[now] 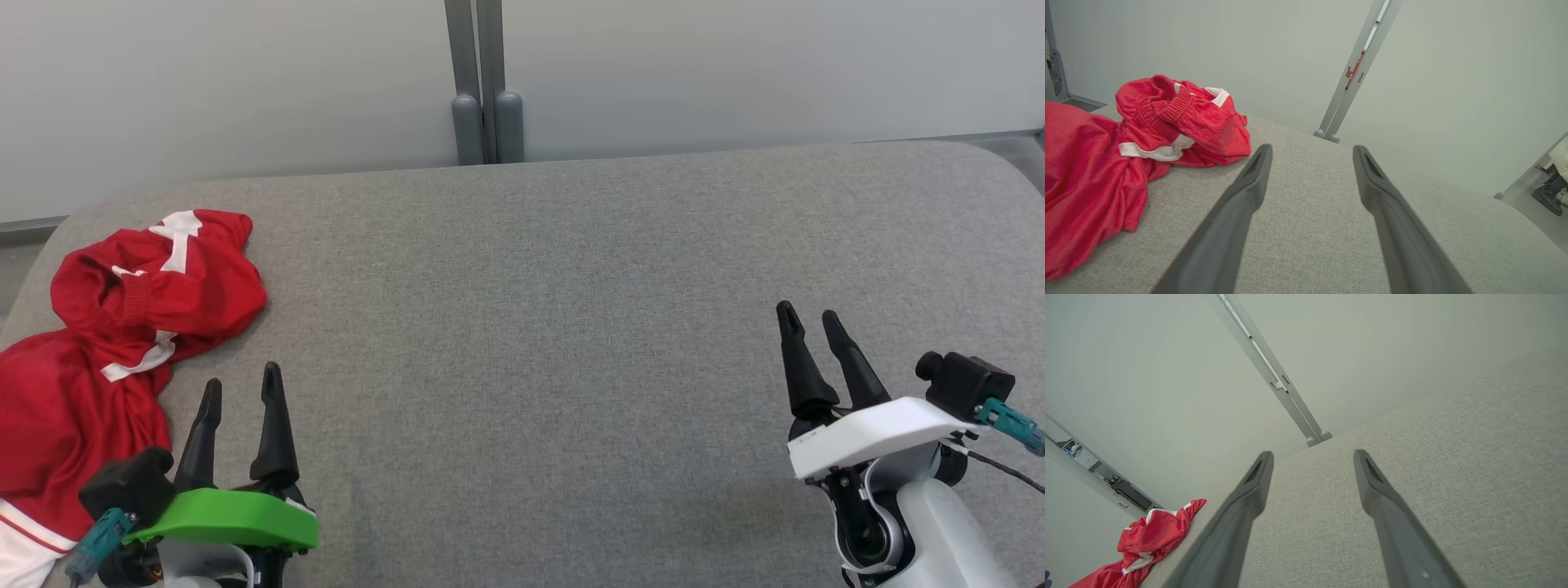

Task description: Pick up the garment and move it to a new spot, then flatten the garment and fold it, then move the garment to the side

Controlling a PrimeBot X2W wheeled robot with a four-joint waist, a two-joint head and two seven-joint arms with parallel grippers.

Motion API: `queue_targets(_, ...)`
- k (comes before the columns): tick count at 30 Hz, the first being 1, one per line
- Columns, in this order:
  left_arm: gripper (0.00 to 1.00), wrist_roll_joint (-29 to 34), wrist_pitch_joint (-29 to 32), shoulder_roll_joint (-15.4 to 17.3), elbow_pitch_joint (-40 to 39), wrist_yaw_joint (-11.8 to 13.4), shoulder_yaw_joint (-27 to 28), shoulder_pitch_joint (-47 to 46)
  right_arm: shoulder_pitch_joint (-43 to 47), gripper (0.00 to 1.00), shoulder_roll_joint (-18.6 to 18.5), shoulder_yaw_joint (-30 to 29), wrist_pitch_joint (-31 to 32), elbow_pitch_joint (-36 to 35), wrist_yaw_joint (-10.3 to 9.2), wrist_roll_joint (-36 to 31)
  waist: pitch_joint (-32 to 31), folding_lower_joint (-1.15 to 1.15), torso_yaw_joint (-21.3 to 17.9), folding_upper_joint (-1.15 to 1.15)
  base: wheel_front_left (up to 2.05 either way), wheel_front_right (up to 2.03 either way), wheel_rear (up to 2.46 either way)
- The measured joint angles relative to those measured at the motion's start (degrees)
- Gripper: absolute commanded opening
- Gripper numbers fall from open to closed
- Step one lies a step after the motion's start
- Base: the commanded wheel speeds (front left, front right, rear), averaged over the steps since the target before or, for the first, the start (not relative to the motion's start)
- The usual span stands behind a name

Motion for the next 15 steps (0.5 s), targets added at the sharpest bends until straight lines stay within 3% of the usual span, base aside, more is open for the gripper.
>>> queue_targets(15,1.00,8.3,-2.0,0.3,-0.4,0.4,-0.9,0.0,-1.1,1.00,-0.5,2.2,-2.0,1.1,0.00,-7.5,0.0,0.00,0.0,0.00,0.00,0.00,0.00)
